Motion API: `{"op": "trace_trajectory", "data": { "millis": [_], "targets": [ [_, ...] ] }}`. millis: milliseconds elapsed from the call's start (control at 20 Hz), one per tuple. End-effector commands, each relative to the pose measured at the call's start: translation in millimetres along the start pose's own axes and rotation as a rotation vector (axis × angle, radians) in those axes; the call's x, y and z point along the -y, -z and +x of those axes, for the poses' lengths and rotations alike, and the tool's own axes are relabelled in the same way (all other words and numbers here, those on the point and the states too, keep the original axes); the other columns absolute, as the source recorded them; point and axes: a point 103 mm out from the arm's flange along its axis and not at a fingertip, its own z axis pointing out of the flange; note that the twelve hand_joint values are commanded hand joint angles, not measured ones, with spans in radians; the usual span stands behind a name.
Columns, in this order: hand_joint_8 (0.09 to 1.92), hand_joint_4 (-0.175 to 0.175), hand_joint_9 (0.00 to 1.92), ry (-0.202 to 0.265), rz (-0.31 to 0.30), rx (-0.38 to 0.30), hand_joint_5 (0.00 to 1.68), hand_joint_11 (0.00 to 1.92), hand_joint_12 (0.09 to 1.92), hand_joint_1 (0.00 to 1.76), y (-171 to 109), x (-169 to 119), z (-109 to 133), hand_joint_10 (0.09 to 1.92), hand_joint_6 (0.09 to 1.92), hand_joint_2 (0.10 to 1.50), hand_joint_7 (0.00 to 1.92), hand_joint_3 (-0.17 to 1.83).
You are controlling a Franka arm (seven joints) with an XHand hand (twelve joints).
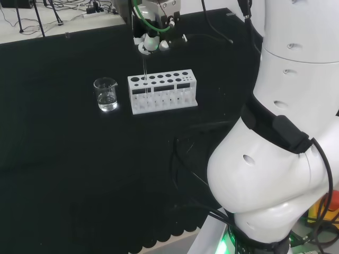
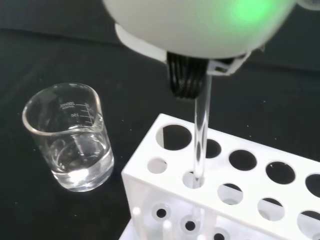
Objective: Put the glass rod back on the white test tube rack.
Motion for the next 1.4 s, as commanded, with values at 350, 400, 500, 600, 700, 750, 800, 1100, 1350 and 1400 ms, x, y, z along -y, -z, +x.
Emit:
{"op": "trace_trajectory", "data": {
  "millis": [350,400,500,600,700,750,800,1100,1350,1400],
  "targets": [
    [0.82,-0.175,1.73,-0.017,0.023,0.008,1.36,1.76,0.3,1.34,-8.2,-7.6,-7.9,0.5,0.45,0.46,1.4,0.96],
    [0.82,-0.175,1.73,-0.008,0.025,0.009,1.36,1.76,0.3,1.34,-10.1,-8.4,-6.0,0.5,0.45,0.46,1.4,0.96],
    [0.81,-0.175,1.73,-0.005,0.026,0.003,1.36,1.76,0.3,1.34,-10.9,-9.8,-3.8,0.5,0.45,0.46,1.4,0.96],
    [0.81,-0.175,1.73,-0.003,0.032,0.004,1.36,1.76,0.29,1.34,-11.5,-10.4,-2.5,0.5,0.45,0.46,1.4,0.96],
    [0.81,-0.175,1.73,-0.004,0.032,-0.002,1.35,1.76,0.29,1.34,-10.1,-10.4,-2.8,0.5,0.45,0.47,1.4,0.95],
    [0.8,-0.175,1.73,-0.002,0.039,-0.001,1.35,1.76,0.3,1.34,-9.8,-10.4,-2.8,0.5,0.46,0.47,1.4,0.94],
    [0.79,-0.175,1.73,-0.004,0.046,0.006,1.35,1.77,0.3,1.34,-9.3,-10.0,-2.7,0.5,0.47,0.47,1.4,0.94],
    [0.76,-0.169,1.7,-0.024,0.056,0.043,0.71,1.72,0.61,1.66,-4.5,-6.7,-4.1,0.26,0.87,0.19,0.8,1.11],
    [0.88,-0.175,1.76,-0.038,0.06,0.065,0.32,1.68,0.86,1.7,-2.0,-5.0,-5.3,0.17,0.81,0.1,0.54,1.2],
    [0.88,-0.175,1.76,-0.04,0.068,0.068,0.31,1.68,0.87,1.7,-1.5,-5.1,-6.2,0.16,0.8,0.1,0.53,1.2]
  ]
}}
